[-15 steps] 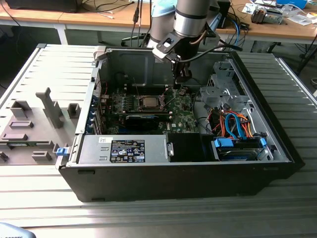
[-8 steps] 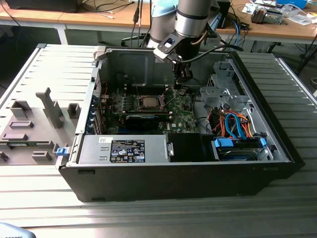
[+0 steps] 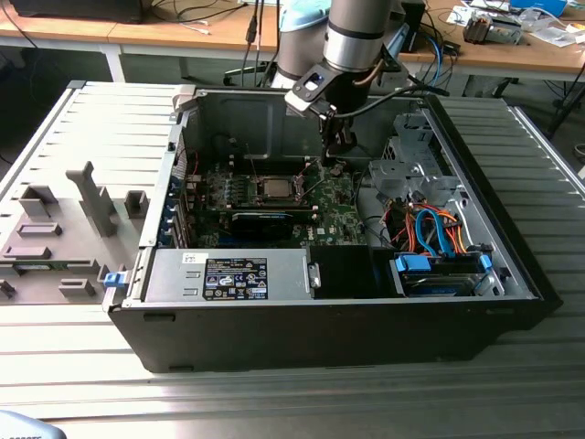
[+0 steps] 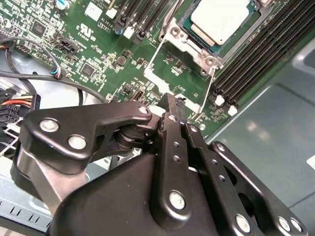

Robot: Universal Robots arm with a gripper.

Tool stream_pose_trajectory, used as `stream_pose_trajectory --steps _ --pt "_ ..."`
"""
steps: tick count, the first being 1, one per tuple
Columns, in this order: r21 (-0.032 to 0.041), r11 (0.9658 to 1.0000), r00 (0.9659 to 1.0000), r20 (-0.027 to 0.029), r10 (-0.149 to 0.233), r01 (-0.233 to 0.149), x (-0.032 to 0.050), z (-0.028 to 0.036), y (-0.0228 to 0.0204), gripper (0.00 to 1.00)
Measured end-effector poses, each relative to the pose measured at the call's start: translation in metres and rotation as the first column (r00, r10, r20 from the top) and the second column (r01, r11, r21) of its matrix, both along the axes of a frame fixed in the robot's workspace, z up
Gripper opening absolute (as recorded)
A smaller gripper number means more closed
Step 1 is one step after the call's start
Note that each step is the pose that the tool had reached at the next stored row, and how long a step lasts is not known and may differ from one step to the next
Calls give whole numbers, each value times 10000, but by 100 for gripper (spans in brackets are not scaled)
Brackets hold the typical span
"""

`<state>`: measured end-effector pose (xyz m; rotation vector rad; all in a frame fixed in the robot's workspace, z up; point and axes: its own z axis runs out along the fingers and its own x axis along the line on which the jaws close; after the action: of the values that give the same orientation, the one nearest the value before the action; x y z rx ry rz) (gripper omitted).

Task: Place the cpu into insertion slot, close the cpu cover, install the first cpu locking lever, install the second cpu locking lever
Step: 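Close the cpu cover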

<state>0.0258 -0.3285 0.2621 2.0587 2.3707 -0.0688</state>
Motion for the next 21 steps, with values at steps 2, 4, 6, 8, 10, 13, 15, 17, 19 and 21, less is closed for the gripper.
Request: stream_pose_trajectory --steps 2,4,6,8,10,13,15,17,19,21 --pt "-1 10000 10000 0 1 -1 6 -19 0 11" --pt "0 10000 10000 0 1 -1 33 -25 1 11" --pt "-2 10000 10000 -5 1 -1 64 -20 0 11" --pt "3 10000 10000 -22 1 -1 100 -20 0 11" --pt "0 10000 10000 -71 1 -1 149 -19 0 11" --pt "26 10000 9999 -118 2 -2 161 -43 0 11" --pt "33 10000 9999 -122 3 -2 161 -76 0 11" --pt "33 10000 9999 -123 3 -3 161 -111 1 11" --pt "32 10000 9999 -124 4 -3 161 -136 0 11" --pt "31 10000 9999 -124 4 -3 161 -136 0 11"
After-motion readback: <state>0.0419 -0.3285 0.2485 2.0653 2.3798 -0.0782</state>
